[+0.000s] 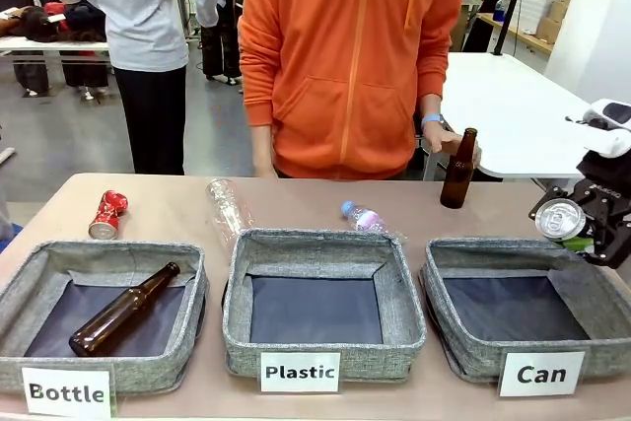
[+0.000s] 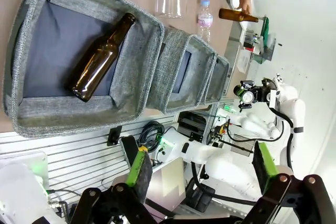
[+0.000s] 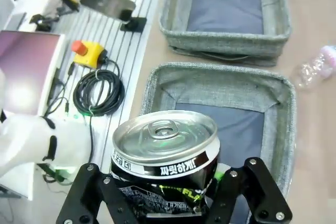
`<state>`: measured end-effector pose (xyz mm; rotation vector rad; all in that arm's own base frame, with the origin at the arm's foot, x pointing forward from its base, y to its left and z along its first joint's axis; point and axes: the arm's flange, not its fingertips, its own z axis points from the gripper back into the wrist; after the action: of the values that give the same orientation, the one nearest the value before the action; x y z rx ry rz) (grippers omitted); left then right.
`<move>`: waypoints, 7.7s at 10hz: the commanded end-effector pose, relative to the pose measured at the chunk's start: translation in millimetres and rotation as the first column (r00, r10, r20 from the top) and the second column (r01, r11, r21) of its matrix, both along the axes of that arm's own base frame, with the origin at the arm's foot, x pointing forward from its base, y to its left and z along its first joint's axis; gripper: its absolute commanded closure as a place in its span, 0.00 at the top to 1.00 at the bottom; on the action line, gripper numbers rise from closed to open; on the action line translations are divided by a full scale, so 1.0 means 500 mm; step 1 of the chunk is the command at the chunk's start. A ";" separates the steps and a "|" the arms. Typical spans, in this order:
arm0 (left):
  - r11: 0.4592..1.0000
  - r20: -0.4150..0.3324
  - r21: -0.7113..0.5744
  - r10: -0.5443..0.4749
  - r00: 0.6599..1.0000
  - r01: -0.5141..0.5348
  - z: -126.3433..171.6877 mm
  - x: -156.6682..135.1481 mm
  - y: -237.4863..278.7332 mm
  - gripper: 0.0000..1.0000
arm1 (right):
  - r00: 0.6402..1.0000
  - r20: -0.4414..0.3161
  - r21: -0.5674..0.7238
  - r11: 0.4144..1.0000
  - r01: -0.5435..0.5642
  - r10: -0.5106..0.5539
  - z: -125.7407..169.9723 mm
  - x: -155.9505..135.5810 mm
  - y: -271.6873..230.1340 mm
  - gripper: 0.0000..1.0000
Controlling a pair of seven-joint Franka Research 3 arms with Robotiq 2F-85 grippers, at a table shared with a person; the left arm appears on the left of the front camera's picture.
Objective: Sort the can waste into the basket.
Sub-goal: Pick up the can waste from the table and place it in the right Fabric basket.
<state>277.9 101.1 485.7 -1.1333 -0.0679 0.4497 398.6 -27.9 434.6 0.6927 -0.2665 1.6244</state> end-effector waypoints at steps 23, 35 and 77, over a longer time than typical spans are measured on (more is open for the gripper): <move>1.000 0.019 0.000 -0.003 1.000 0.003 -0.003 -0.002 0.002 1.00 | 0.123 -0.910 0.102 0.074 0.992 -0.395 -0.022 0.155 -0.188 1.00; 0.939 0.166 0.168 0.274 0.947 -0.301 0.154 -0.116 0.188 1.00 | 0.462 -0.812 0.211 0.558 0.802 -0.357 -0.036 0.138 -0.214 1.00; 0.443 -0.194 0.826 -0.355 0.914 0.347 -0.155 0.515 -0.132 1.00 | 0.462 -0.812 0.211 0.558 0.802 -0.357 -0.036 0.138 -0.214 1.00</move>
<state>537.4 33.0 417.0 -0.0840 -0.0292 -0.0240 467.0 -132.3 414.1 1.4473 -0.4003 0.4027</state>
